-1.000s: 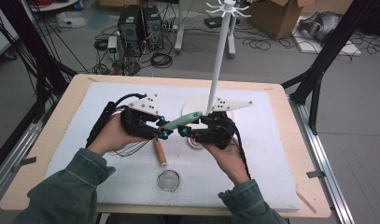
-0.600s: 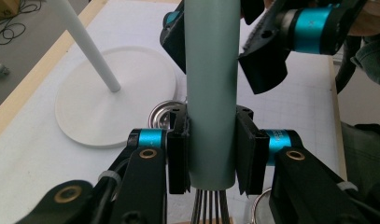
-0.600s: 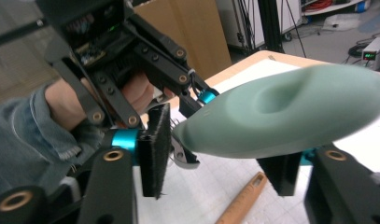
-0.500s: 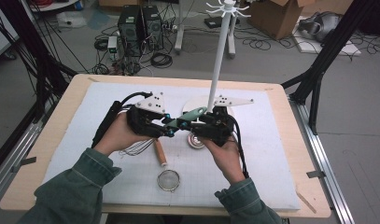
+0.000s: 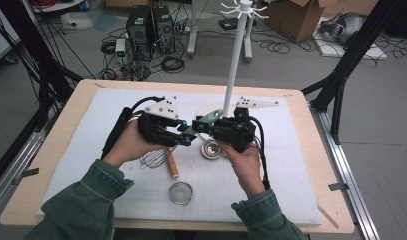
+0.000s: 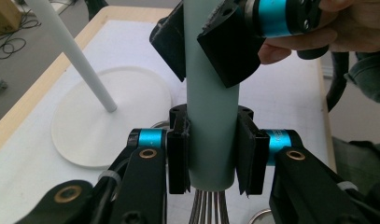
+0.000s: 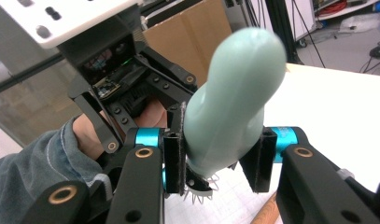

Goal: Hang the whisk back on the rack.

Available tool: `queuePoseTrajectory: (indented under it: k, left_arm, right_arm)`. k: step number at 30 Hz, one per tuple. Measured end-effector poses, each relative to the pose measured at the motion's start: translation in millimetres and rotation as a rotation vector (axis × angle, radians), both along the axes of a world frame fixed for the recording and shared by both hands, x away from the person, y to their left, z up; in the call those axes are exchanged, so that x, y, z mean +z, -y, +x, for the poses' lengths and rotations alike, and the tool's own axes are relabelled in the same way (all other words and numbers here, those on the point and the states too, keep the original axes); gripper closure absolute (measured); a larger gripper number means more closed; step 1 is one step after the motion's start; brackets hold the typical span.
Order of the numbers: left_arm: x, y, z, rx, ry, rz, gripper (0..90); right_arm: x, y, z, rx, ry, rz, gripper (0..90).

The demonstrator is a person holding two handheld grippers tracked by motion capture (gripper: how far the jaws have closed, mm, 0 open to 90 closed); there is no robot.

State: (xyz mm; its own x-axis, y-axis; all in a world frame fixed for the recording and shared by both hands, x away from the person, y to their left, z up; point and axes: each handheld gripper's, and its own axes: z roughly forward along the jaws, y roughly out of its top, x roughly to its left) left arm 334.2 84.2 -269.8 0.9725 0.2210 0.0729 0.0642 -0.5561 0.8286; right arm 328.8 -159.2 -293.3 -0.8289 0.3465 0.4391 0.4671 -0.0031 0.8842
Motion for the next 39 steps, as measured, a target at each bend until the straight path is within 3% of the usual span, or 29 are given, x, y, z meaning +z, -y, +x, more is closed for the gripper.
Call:
queuePoseTrajectory:
  k: [3,7,12,15,23,24,28,33,39]
  left_arm:
    - [2.4,-4.2,0.3,-0.002,-0.013,-0.029,69.0]
    - [-0.7,-7.6,1.7,-0.016,-0.073,-0.092,68.2]
    - [-4.5,-9.2,3.7,-0.043,-0.132,-0.138,65.0]
    - [-3.5,-9.5,5.3,-0.081,-0.187,-0.200,61.6]
    - [-6.2,-8.9,9.2,-0.144,-0.267,-0.257,62.8]
    - [-6.5,-8.6,8.1,-0.147,-0.259,-0.261,67.8]
    - [-6.7,-7.1,7.0,-0.131,-0.231,-0.259,69.0]
    - [-6.2,-9.1,7.5,-0.038,-0.202,-0.292,69.1]
    - [-3.5,-8.2,5.9,0.074,-0.148,-0.309,69.1]
  right_arm:
    - [8.3,-3.2,0.7,0.012,0.022,-0.015,66.1]
    - [16.3,-7.1,2.6,0.049,0.056,-0.031,66.2]
    - [21.5,-7.4,4.3,0.075,0.080,-0.043,66.3]
    - [27.8,-6.5,4.1,0.100,0.107,-0.045,66.3]
    - [47.9,-10.6,1.7,0.209,0.185,-0.094,66.2]
    - [49.0,-10.8,1.3,0.209,0.191,-0.101,66.2]
    - [47.9,-10.9,2.3,0.194,0.177,-0.092,65.5]
    - [44.8,-10.6,1.0,0.095,0.182,-0.095,54.8]
    - [37.3,-13.9,-5.0,-0.008,0.202,-0.095,59.0]
